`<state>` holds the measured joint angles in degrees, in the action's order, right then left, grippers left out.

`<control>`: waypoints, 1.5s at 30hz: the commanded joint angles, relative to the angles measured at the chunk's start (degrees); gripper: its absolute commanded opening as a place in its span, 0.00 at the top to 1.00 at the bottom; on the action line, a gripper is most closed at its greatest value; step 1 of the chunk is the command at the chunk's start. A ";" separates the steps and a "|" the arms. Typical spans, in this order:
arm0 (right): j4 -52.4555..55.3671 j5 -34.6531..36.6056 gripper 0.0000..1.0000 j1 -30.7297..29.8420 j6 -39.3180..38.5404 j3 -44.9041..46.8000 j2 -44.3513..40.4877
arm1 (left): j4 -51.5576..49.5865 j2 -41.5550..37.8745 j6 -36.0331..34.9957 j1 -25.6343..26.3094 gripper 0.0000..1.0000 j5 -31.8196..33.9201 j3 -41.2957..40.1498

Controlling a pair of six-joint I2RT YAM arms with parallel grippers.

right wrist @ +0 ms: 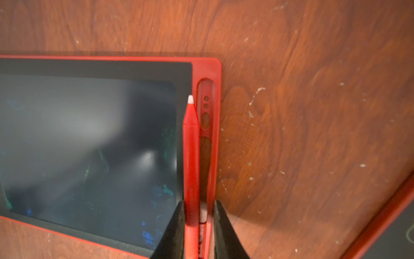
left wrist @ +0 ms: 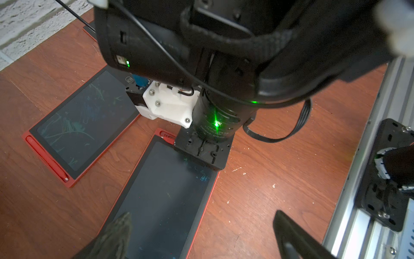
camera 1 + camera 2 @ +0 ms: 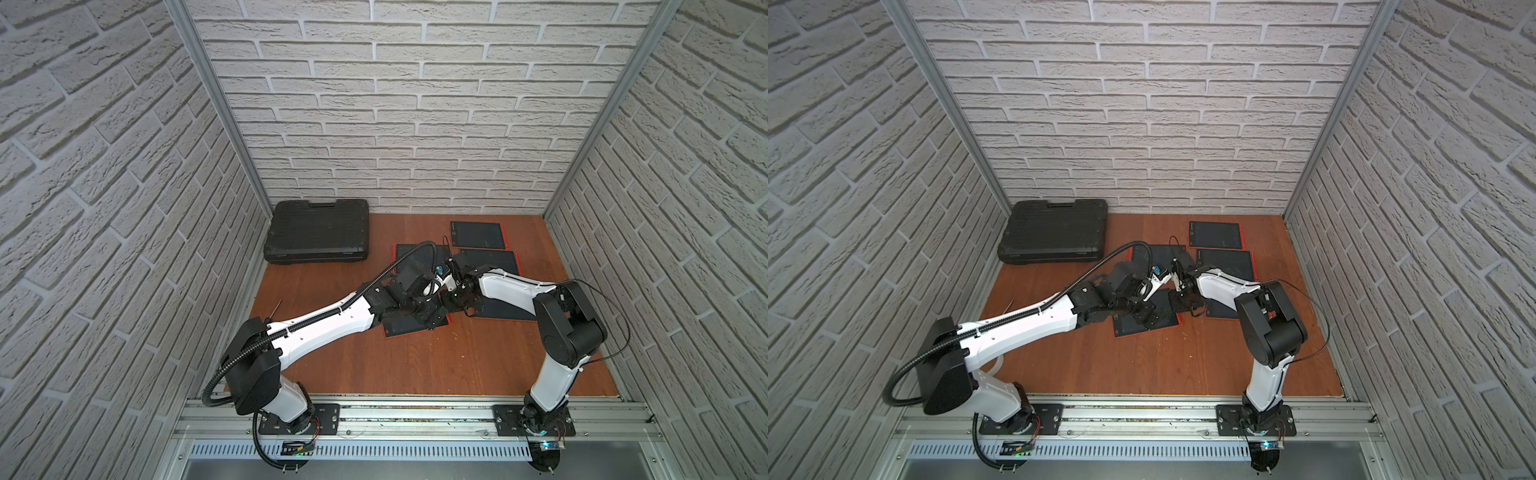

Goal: Place the stylus back onto the writing tablet
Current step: Place the stylus on the writing tablet.

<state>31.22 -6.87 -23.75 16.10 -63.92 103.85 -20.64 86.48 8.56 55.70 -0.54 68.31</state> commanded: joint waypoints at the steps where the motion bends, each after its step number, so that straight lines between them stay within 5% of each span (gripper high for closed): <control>1: -1.61 -1.21 0.75 -0.35 0.88 0.46 0.46 | 0.02 0.10 -0.68 0.37 0.02 -0.40 1.75; 21: 4.10 7.26 0.67 -3.91 -0.15 -4.06 4.62 | 0.10 0.54 -0.57 0.55 0.02 -0.80 1.80; 31: 4.28 6.89 0.49 -4.84 1.81 -5.77 4.40 | 0.15 0.39 -0.68 0.56 0.02 -0.79 1.72; 41: 4.26 2.44 0.53 -4.47 4.48 -6.85 0.03 | -0.02 0.03 -0.63 0.68 0.02 -0.58 1.76; 45: 4.83 3.66 0.72 -4.06 4.47 -5.56 -1.74 | -0.17 -0.08 -0.49 0.72 0.02 -0.56 1.87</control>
<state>35.38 -3.11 -28.08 19.86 -69.69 105.78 -20.78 86.54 8.58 56.01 -0.75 68.38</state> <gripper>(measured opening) 0.315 0.979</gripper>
